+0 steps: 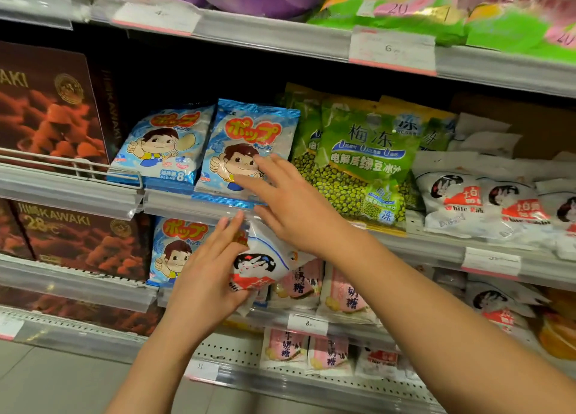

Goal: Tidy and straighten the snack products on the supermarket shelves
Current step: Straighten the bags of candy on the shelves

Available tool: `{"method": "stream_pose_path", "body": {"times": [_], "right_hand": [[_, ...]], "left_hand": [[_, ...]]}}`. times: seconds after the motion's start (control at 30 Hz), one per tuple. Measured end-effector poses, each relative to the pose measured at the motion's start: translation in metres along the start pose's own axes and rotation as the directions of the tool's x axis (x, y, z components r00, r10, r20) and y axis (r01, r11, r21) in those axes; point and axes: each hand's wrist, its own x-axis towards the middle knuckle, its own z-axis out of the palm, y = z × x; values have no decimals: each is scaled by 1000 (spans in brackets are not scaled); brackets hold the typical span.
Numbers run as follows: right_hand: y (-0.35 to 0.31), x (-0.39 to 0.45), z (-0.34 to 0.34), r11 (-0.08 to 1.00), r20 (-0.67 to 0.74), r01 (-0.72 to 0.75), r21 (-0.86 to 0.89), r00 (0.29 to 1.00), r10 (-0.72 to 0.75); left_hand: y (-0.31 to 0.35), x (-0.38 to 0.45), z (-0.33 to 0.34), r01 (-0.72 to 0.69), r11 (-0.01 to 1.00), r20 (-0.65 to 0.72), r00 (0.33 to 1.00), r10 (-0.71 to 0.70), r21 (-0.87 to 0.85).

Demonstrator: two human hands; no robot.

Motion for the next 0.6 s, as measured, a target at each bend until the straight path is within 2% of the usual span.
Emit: {"method": "stream_pose_path", "body": {"times": [0.1, 0.2, 0.27, 0.3, 0.37, 0.47, 0.53, 0.6], "right_hand": [[-3, -41, -8, 996, -177, 58, 64, 983, -46], [-6, -90, -4, 971, -374, -43, 235, 918, 132], [-8, -127, 1, 929, -404, -152, 338, 868, 289], [-8, -144, 3, 895, -374, -212, 393, 852, 366], [-9, -175, 2, 768, -224, -352, 535, 817, 531], [-2, -207, -3, 478, 88, -519, 709, 737, 670], [4, -224, -5, 309, 169, -491, 814, 710, 684], [10, -240, -7, 200, 184, -456, 867, 667, 722]], "left_hand": [[-1, 0, 6, -1, 1000, -27, 1000, 1, 6], [6, 2, 7, 56, 996, -55, 997, -60, -65], [23, 3, 2, 133, 981, -96, 984, -147, -138], [35, 2, -1, 178, 969, -111, 974, -199, -172], [64, -3, 1, 240, 941, -122, 954, -274, -237], [117, -8, 21, 242, 912, -95, 953, -287, -330], [149, -7, 42, 208, 923, -34, 972, -231, -325], [176, -1, 62, 164, 932, 3, 985, -172, -324]]}}
